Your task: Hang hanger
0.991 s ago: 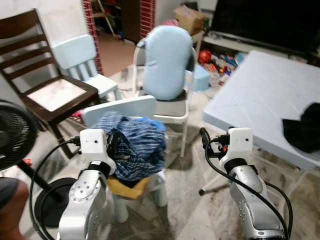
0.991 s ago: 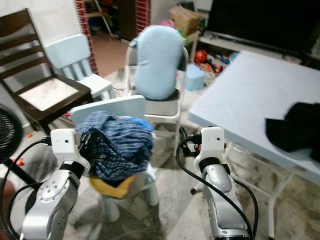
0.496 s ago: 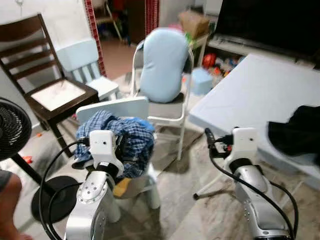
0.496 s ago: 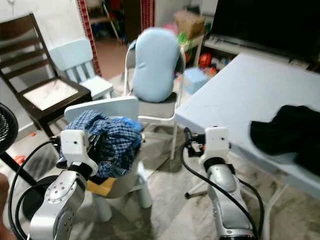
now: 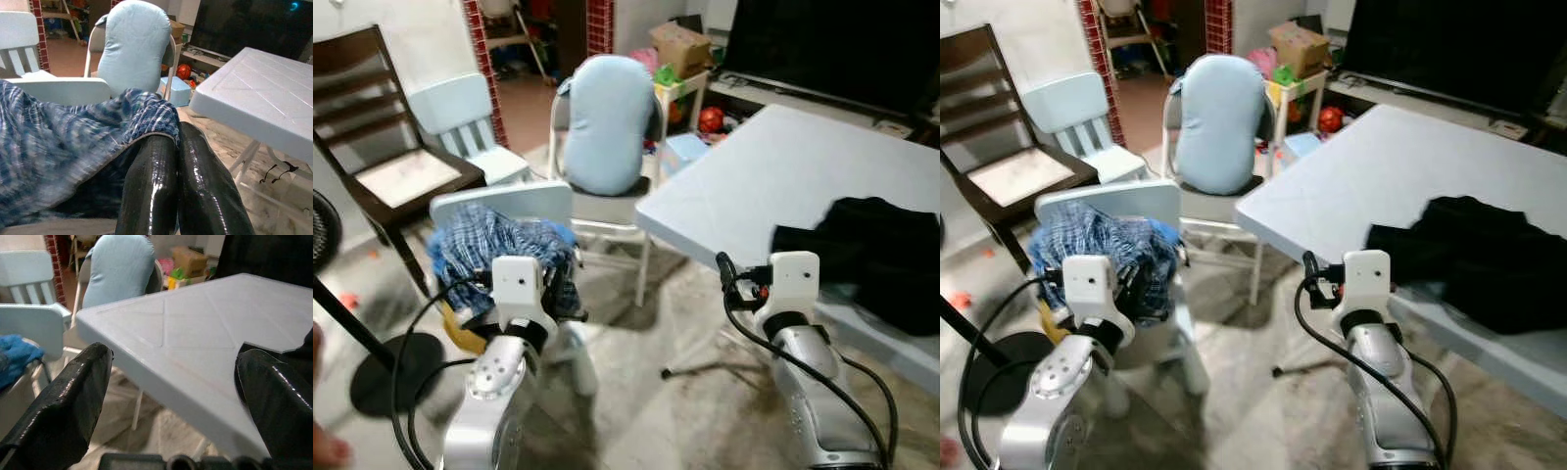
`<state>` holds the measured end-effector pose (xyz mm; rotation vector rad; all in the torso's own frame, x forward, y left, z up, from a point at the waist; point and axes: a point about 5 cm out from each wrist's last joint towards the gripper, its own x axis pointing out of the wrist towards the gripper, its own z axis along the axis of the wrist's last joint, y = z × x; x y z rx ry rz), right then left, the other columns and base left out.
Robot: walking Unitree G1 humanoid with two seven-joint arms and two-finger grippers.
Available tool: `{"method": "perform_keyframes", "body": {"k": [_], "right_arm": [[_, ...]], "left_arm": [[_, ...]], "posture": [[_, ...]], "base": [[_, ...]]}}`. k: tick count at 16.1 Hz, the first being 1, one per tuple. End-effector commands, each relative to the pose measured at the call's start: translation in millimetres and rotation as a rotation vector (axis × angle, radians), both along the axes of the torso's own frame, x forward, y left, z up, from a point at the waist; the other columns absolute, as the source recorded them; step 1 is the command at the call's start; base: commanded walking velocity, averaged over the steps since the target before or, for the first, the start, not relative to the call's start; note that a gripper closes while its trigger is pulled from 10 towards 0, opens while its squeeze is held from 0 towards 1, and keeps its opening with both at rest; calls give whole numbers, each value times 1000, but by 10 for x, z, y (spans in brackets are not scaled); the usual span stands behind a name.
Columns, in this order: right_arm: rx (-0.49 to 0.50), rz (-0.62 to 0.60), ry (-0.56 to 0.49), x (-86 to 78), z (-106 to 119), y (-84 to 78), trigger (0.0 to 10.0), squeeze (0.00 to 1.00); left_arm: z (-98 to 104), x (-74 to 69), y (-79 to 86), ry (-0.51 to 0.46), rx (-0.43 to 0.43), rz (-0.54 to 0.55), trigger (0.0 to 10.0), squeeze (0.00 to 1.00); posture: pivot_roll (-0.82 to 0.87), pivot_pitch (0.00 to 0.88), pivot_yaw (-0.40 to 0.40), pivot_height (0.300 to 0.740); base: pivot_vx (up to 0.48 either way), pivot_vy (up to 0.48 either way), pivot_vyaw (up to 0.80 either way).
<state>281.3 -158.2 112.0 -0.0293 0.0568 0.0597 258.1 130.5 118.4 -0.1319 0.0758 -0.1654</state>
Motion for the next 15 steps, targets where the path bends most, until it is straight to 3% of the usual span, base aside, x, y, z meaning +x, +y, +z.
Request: {"method": "perform_keyframes", "body": {"k": [1, 9, 15], "right_arm": [[-1, 10, -18, 23, 45, 32, 10000, 0], [-2, 3, -22, 40, 51, 39, 10000, 0], [-1, -4, -21, 43, 41, 40, 10000, 0]], "left_arm": [[18, 10, 14, -6, 6, 0, 10000, 0], [-1, 23, -21, 3, 12, -20, 10000, 0], [-92, 11, -3, 44, 30, -7, 10000, 0]], "posture": [[16, 6, -25, 740], [12, 5, -20, 740], [16, 4, -18, 740]], "base": [[0, -349, 0], [0, -290, 0], [0, 0, 0]]}}
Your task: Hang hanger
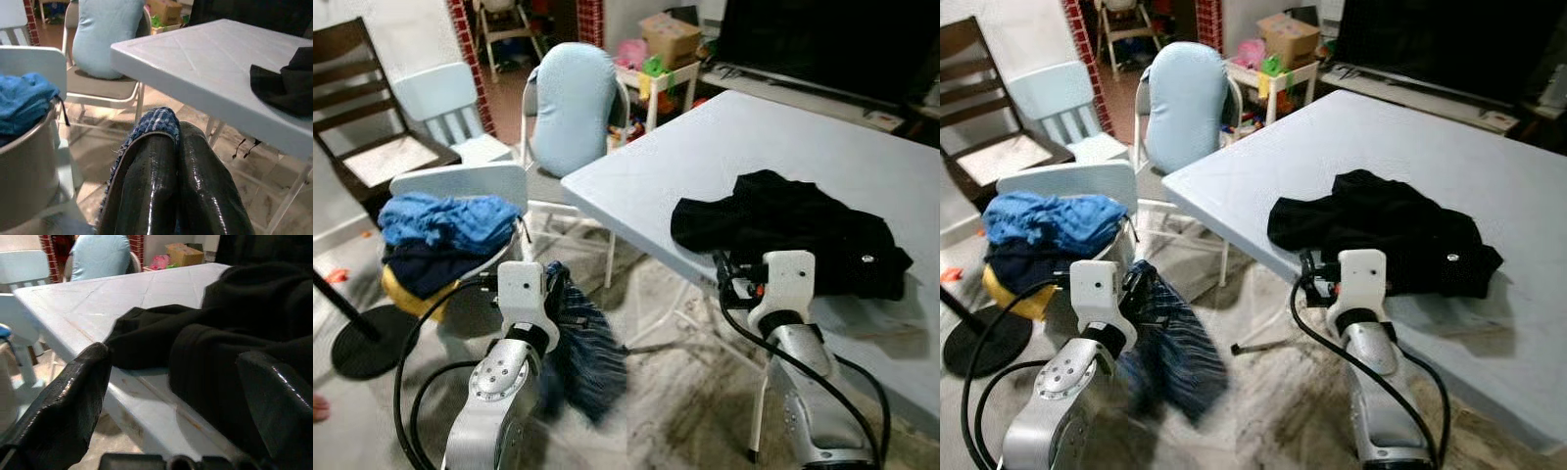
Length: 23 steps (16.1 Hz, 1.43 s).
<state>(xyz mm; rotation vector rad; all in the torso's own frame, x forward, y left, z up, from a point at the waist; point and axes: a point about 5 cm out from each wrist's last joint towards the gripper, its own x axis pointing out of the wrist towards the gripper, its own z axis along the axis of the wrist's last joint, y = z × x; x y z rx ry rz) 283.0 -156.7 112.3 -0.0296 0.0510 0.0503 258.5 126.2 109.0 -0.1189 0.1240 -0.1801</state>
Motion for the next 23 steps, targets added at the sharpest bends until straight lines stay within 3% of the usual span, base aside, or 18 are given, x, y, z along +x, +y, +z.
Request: {"method": "perform_keyframes", "body": {"k": [1, 4, 16, 20, 23], "right_arm": [[-2, 5, -16, 31, 41, 27, 10000, 0], [-1, 0, -14, 40, 41, 13, 10000, 0], [-4, 4, 11, 56, -8, -3, 10000, 0], [1, 9, 16, 50, -21, 16, 10000, 0], [1, 3, 18, 62, -25, 11, 10000, 0]], "left_arm": [[22, 18, 24, -22, 14, 1, 10000, 0], [55, 64, -47, -43, 25, -22, 10000, 0], [-59, 30, -60, -1, -26, -27, 10000, 0], [-64, 31, -72, 0, -33, -36, 10000, 0], [-67, 36, -64, 5, -36, -28, 10000, 0]], "posture": [[15, 2, -20, 740], [10, 0, -23, 740], [9, 0, -35, 740], [8, 0, -35, 740], [7, 0, -33, 740]], "base": [[0, 0, 0], [0, 0, 0], [0, 0, -800], [0, 246, 0], [0, 296, -800]]}}
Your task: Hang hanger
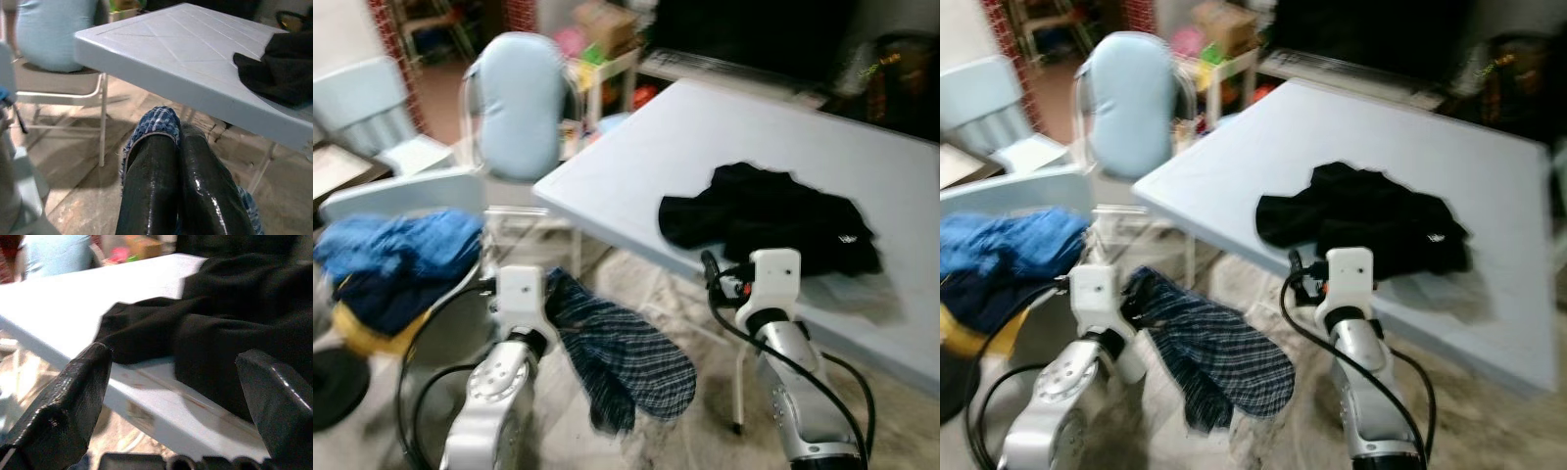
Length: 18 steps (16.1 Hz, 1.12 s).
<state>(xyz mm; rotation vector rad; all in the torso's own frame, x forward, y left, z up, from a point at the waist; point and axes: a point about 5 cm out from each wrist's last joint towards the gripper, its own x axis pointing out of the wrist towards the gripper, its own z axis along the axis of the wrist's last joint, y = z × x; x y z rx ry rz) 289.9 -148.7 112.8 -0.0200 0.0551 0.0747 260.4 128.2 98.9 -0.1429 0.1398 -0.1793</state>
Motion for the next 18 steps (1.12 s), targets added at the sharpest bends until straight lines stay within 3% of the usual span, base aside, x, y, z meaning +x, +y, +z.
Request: {"method": "perform_keyframes", "body": {"k": [1, 11, 15, 18], "right_arm": [[-7, -21, 13, -7, -29, -60, 10000, 0], [-6, -21, 12, 2, -32, -50, 10000, 0], [-6, -18, 13, 3, -30, -47, 10000, 0], [-8, -20, 13, 0, -30, -57, 10000, 0]], "left_arm": [[34, 18, -83, -14, -14, -28, 10000, 0], [29, 32, -77, -5, -23, -22, 10000, 0], [27, 32, -84, -1, -27, -20, 10000, 0], [21, 28, -89, 4, -30, -21, 10000, 0]], "posture": [[9, 0, -33, 740], [8, 0, -32, 740], [6, 0, -34, 740], [4, 0, -35, 740]], "base": [[0, 311, -800], [0, 348, -800], [0, 397, 0], [0, 396, -533]]}}
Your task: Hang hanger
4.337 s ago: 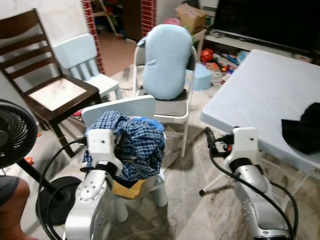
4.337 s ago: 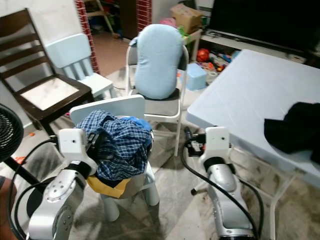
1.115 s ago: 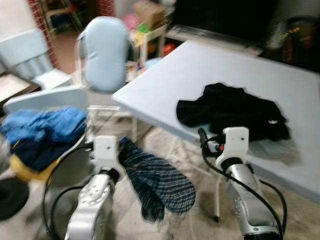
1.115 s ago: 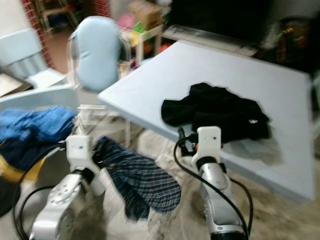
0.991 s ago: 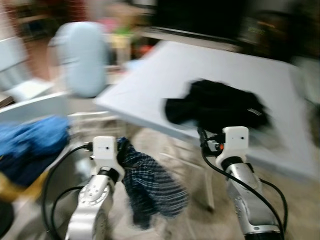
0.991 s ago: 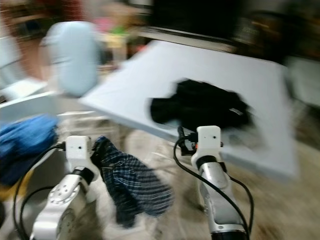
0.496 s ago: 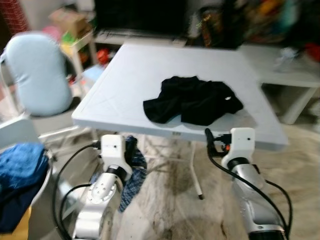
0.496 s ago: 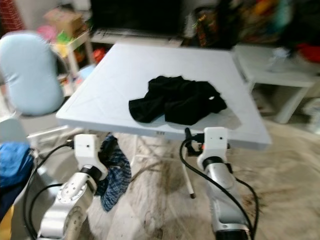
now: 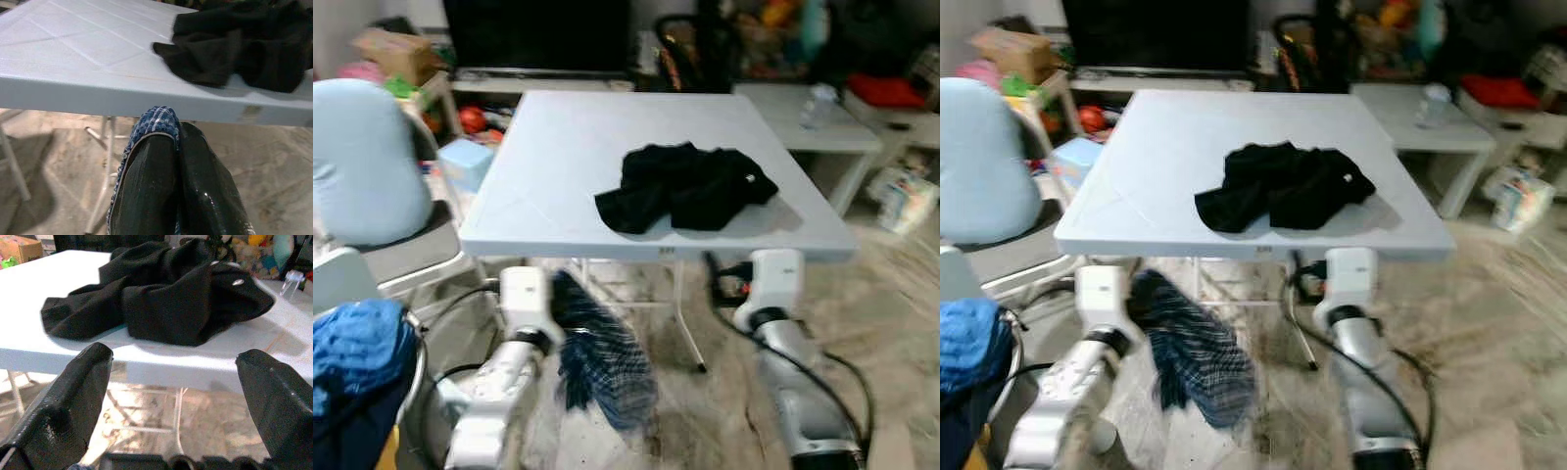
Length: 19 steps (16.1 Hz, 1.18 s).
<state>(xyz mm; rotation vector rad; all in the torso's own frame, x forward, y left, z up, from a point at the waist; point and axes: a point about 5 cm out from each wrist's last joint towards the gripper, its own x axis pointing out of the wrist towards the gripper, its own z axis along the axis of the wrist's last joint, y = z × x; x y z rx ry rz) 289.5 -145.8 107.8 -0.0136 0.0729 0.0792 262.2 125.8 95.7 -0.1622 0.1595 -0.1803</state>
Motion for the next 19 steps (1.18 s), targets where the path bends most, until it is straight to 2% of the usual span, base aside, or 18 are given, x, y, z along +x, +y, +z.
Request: {"method": "perform_keyframes", "body": {"k": [1, 4, 9, 16, 19], "right_arm": [[-15, -24, -5, 2, 21, -85, 10000, 0], [-16, -24, -2, 0, 19, -88, 10000, 0], [-19, -23, -3, 4, 22, -89, 10000, 0], [-13, -25, -4, 4, 27, -96, 10000, 0], [-17, -28, 3, 0, 23, -115, 10000, 0]], "left_arm": [[51, 9, -66, -16, -14, -21, 10000, 0], [46, 8, -69, -13, -16, -19, 10000, 0], [41, 13, -74, -9, -18, -20, 10000, 0], [104, -16, -159, -57, -81, -116, 10000, 0], [108, -28, -163, -61, -103, -131, 10000, 0]], "posture": [[3, 0, -36, 740], [3, 0, -36, 740], [-1, 0, -37, 740], [-5, 0, -37, 740], [-6, 0, -38, 740]], "base": [[0, 394, 0], [0, 391, -533], [0, 395, 0], [0, 0, 0], [0, 0, -800]]}}
